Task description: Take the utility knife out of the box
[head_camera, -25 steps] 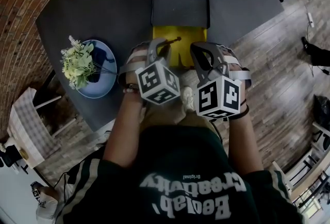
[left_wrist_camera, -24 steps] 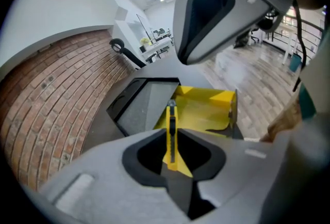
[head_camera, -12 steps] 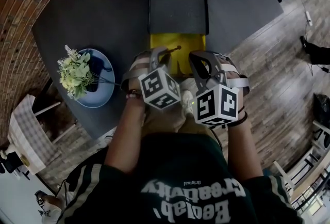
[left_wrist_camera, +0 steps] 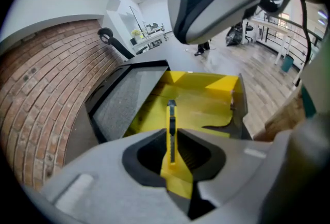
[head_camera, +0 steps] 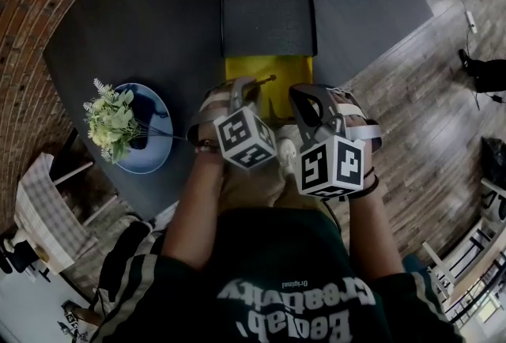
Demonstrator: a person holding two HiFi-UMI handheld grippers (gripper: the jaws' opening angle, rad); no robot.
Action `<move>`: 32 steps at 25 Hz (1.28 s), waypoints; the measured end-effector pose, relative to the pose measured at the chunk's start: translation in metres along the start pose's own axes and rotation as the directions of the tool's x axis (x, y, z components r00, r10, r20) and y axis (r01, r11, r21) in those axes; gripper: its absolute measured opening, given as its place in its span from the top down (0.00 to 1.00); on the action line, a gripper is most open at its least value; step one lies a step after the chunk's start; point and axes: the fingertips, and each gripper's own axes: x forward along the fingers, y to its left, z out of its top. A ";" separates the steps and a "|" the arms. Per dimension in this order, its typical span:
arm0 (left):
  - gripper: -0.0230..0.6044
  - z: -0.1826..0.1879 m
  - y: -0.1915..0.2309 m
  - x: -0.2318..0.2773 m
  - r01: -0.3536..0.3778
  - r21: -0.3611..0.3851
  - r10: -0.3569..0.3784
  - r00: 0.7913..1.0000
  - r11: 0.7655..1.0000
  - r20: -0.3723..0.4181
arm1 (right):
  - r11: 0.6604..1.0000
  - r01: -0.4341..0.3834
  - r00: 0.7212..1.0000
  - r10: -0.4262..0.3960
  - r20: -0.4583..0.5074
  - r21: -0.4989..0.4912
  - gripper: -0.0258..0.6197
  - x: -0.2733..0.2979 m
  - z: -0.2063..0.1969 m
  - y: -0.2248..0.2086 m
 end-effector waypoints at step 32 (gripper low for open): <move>0.86 -0.007 -0.013 0.017 0.042 0.073 -0.039 0.998 0.996 -0.051 | 1.000 -0.019 1.000 0.019 -0.010 0.013 0.95 0.008 -0.008 0.009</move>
